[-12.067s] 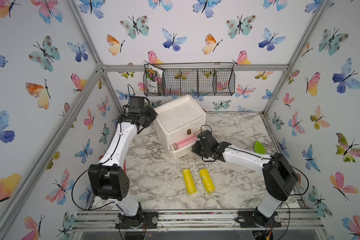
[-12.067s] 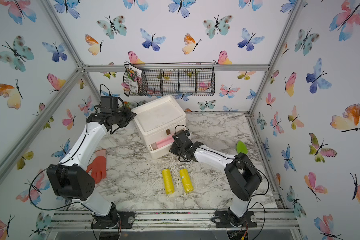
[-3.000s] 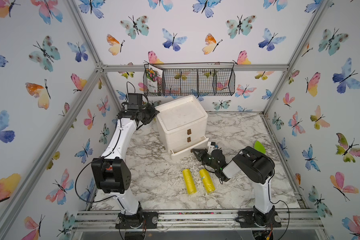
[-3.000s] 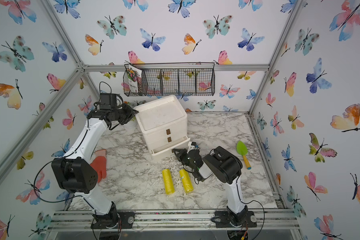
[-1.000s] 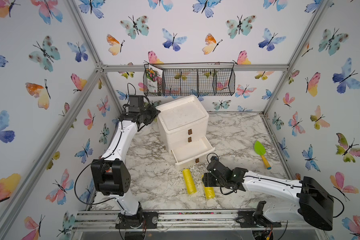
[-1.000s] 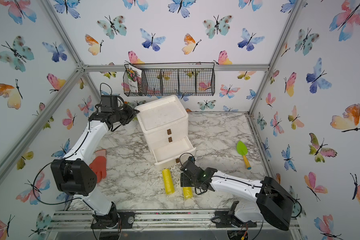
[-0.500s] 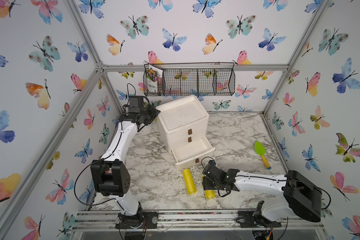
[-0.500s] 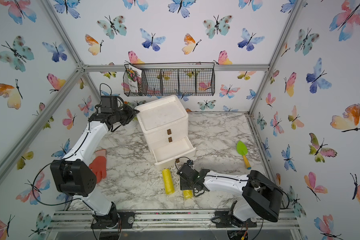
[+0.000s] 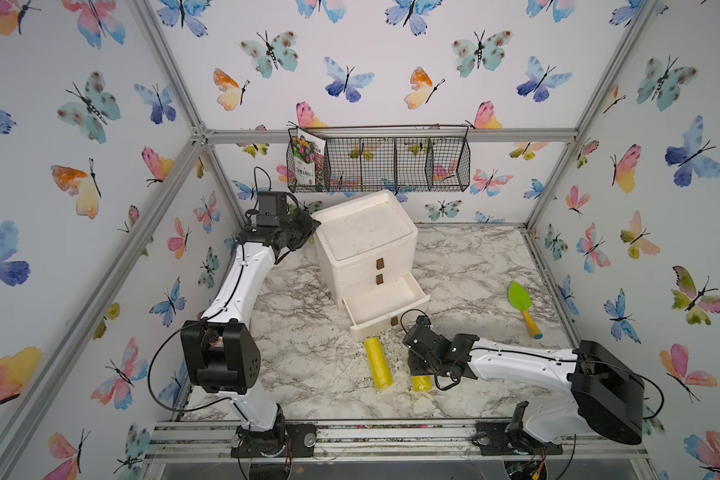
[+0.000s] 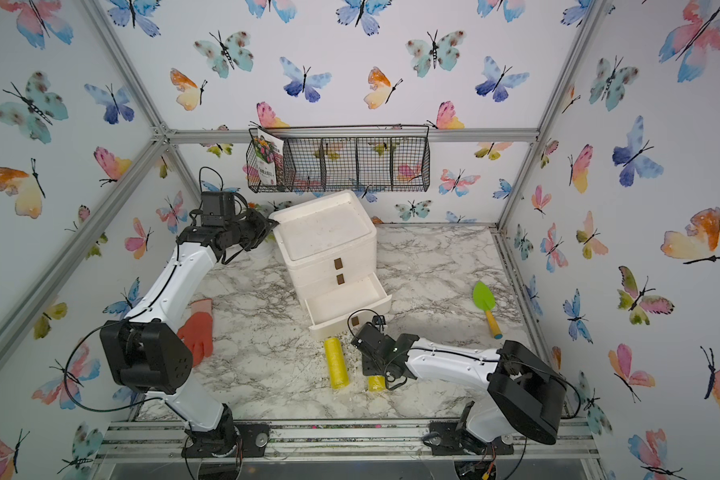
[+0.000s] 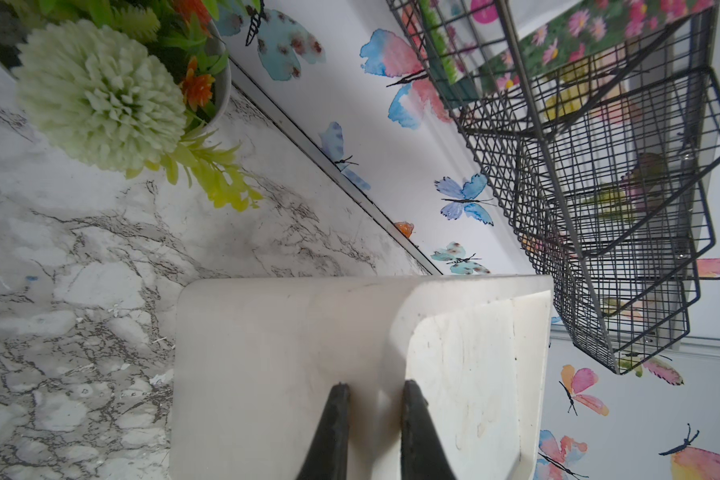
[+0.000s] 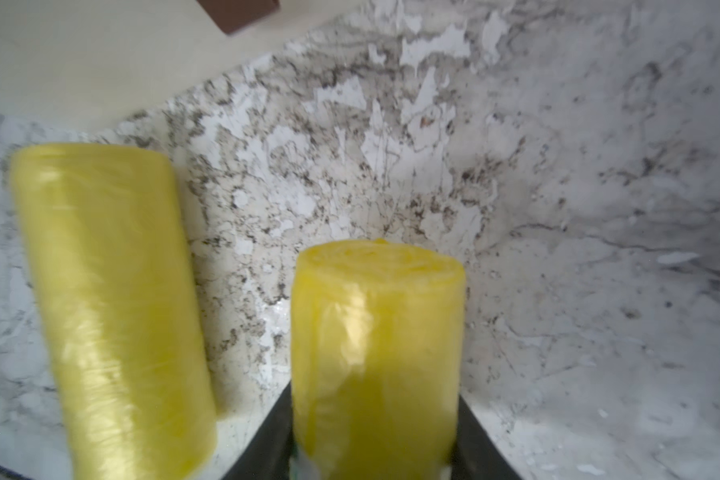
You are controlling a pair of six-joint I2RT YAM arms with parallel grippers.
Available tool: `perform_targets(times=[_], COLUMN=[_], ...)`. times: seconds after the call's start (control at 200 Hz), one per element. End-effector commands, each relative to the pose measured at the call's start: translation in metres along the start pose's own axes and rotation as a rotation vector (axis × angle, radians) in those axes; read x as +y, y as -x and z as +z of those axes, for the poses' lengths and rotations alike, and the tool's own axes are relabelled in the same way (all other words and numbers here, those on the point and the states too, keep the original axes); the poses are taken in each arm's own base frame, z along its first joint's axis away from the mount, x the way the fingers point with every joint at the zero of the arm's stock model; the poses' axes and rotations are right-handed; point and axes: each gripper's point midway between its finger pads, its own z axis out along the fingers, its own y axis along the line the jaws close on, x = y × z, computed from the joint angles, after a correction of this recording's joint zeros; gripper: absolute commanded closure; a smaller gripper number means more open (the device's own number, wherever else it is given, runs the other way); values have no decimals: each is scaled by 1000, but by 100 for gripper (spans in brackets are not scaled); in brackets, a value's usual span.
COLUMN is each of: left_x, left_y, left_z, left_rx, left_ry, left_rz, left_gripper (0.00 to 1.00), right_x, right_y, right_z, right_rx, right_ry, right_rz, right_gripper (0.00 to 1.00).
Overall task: Sort the rolls of trash bags by color and place them into the drawer
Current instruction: Pick up the roll of trash bags from the center of the board, then place the roll of trash bags in the drawer.
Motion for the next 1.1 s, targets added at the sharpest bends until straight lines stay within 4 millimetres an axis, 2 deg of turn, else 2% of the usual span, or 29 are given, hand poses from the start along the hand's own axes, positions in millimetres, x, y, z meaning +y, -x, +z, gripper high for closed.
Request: perform_targets(times=[0.0,0.09,0.235,0.365,0.451,0.561,0.696,0.871,1.096], left_x=[17,16,14,13,12,13,13,14,13], left_y=[-52,-52,-51,-50,-50,-49,-47,-46,-46], left_z=[18,17,17,15,15,13,12,13,13], left_rx=[194,193,192,192,192,183,179,182,189], left_ry=[42,40,35,31,31,35,36,35,25], left_rz=[-68,-65,-63,-63,-61,-57,-48,-48,-41], left_gripper=[95,95,95,95,95,95,95,95,95], right_x=[18,33,54,58,55,48,45,48,46], right_y=[28,46,90,133,157,180,198,204,208], right_z=[-26,-41,-66,-84,-86,-79,-62,-31,-14], right_rx=[-92,-149,-253,-326,-350,-355,-347,-301,-301], right_ry=[54,110,173,264,362,434,473,507,495], right_rz=[21,43,94,250,373,499,610,721,782], right_gripper=[59,59,59,59,59,60,60,60,60])
